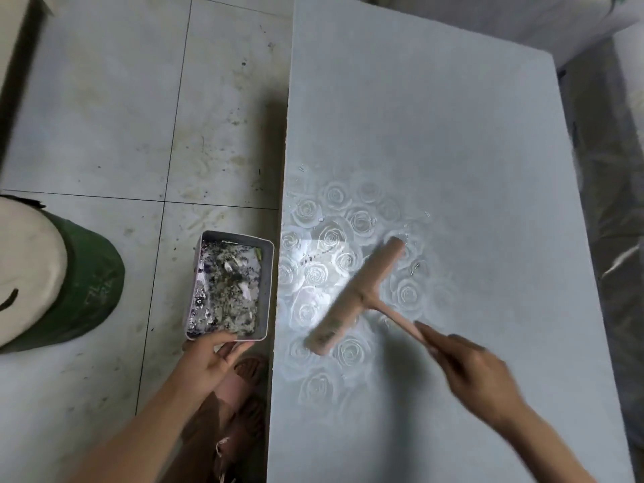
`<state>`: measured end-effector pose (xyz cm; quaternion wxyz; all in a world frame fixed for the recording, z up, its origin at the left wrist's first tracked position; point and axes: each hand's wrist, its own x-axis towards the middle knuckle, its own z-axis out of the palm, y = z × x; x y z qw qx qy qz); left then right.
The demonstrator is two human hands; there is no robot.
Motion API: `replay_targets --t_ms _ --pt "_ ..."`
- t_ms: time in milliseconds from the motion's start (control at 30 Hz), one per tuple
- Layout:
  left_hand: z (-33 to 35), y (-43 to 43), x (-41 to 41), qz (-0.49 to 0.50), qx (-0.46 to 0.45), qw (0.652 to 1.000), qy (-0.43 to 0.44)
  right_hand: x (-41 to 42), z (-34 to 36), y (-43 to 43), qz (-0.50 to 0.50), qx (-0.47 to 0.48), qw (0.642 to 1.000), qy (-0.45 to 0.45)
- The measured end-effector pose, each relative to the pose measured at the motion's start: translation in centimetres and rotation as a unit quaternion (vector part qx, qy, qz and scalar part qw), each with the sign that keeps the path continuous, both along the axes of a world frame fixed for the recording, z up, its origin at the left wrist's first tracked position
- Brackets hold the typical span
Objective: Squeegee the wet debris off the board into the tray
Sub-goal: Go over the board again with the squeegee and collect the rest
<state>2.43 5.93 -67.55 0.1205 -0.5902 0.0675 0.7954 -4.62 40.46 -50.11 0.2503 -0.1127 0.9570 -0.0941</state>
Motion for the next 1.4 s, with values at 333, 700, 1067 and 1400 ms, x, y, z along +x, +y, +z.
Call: replay_targets --t_ms 333,700,1067,1400 --pt "2.0 2.2 -3.0 -0.127 -0.132 0.98 0.071 -10.3 -4.4 -3.9 0.157 0.013 0.987 -0.045" --pt "1.5 1.4 -5.1 -0.046 -0.066 0.997 -0.003 -16.9 -3.3 0.6 0.196 0.084 0.977 -0.001" --pt "0.4 1.3 -6.1 -0.04 -0.067 0.997 0.007 -19.9 -3.8 -7.7 0.276 -0.013 0.959 0.063" --pt "0.3 1.0 -7.3 -0.047 -0.059 0.997 0.025 -20.0 -3.9 -12.4 0.319 0.02 0.946 0.05"
